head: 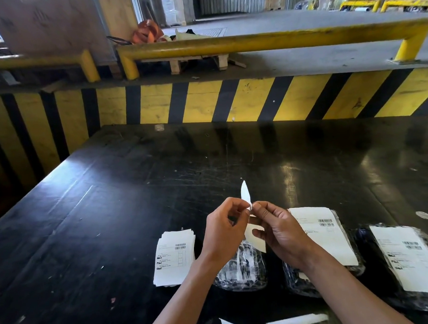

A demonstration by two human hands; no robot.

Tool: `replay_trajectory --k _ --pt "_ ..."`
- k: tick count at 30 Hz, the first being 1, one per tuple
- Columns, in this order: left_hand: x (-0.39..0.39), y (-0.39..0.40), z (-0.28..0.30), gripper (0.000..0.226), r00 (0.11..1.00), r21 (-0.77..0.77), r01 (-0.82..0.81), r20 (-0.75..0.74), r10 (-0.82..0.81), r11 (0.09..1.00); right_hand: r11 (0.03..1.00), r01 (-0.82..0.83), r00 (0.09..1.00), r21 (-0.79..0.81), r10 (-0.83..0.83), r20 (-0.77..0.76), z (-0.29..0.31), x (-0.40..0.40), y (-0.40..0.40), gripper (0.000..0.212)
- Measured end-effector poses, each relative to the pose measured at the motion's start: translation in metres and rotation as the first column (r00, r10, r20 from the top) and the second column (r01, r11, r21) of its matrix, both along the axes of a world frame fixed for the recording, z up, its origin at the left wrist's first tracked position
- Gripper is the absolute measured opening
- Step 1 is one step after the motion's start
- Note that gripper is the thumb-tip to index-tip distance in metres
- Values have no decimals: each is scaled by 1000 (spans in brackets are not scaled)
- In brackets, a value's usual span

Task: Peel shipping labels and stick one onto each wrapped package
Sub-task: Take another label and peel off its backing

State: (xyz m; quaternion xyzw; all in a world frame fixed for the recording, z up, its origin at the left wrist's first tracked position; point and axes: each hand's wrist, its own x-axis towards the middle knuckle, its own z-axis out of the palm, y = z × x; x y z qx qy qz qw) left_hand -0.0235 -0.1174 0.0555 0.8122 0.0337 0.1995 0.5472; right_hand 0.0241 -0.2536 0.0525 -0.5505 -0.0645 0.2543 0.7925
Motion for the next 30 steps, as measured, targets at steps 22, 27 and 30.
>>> replay_trajectory --k 22,27,30 --pt "0 -1 -13 16 965 -457 -80 -259 -47 886 998 0 1000 -60 0 -11 -11 -5 -1 29" --pt "-1 4 -27 15 933 -530 -164 -357 -44 832 975 103 995 -196 -104 0 -21 -5 0 19" --pt "0 15 -39 15 897 -588 -269 -442 -24 763 928 158 987 -337 -158 27 -29 2 -3 13"
